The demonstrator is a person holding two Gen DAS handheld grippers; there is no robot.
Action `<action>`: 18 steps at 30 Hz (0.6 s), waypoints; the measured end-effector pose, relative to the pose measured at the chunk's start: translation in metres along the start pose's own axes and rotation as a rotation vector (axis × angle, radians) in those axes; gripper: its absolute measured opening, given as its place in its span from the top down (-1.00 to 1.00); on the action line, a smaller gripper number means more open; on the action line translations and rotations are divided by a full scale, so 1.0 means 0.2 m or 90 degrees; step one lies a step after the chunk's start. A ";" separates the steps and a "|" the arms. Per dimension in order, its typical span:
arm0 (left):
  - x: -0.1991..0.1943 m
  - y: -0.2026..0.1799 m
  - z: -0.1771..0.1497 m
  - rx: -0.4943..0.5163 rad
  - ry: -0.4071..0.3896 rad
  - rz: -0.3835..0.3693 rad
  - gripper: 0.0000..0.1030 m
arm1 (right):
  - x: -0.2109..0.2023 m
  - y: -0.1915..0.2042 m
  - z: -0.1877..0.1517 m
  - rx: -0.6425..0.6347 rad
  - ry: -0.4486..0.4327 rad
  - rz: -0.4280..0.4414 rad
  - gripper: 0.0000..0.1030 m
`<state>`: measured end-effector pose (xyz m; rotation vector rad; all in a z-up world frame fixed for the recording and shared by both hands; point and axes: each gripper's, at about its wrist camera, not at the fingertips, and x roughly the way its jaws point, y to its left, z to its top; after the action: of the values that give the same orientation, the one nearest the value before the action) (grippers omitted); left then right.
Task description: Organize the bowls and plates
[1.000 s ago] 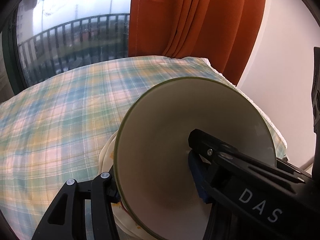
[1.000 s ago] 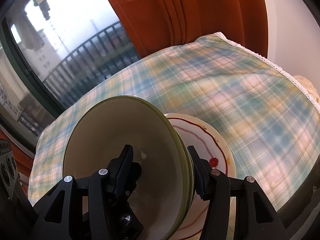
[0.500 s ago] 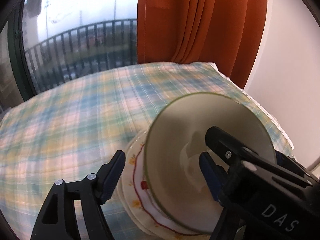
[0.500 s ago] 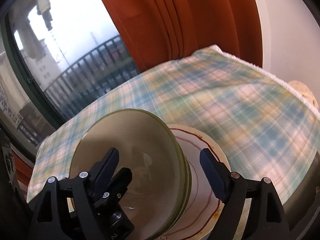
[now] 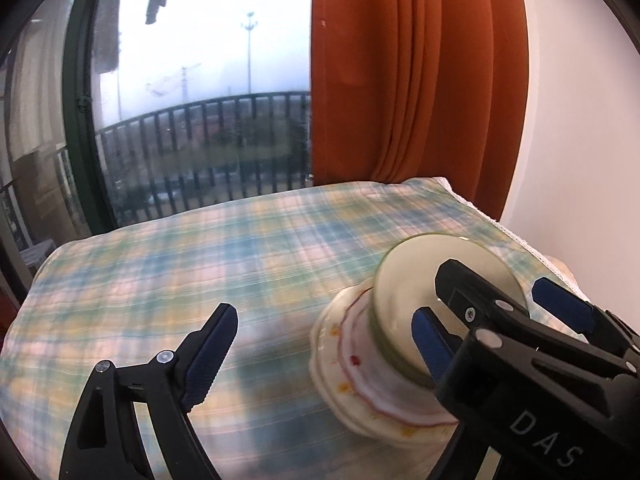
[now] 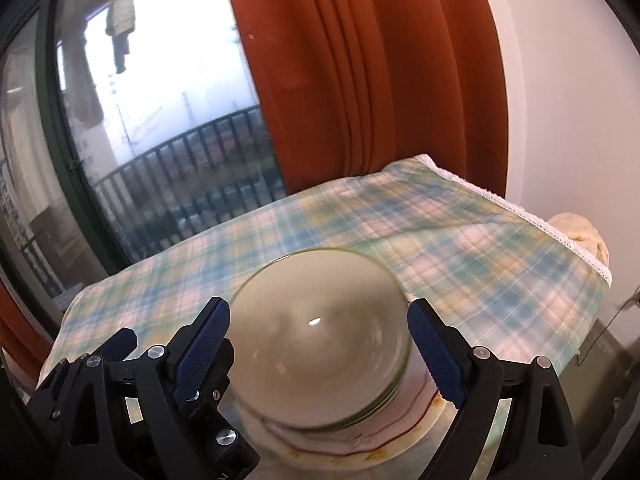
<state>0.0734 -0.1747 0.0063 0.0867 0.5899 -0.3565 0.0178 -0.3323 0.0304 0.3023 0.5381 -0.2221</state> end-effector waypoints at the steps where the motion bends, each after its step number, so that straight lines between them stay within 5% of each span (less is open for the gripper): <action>1: -0.02 0.02 -0.01 -0.001 -0.003 0.006 -0.78 | -0.01 0.03 -0.01 -0.007 -0.001 0.003 -0.80; 18: -0.28 0.53 -0.34 -0.063 -0.037 0.124 -0.88 | -0.12 0.47 -0.34 -0.097 0.010 0.104 -0.80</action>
<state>0.0314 -0.0467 -0.0219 0.0384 0.5365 -0.1407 -0.0065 -0.2177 0.0084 0.1979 0.5399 -0.0206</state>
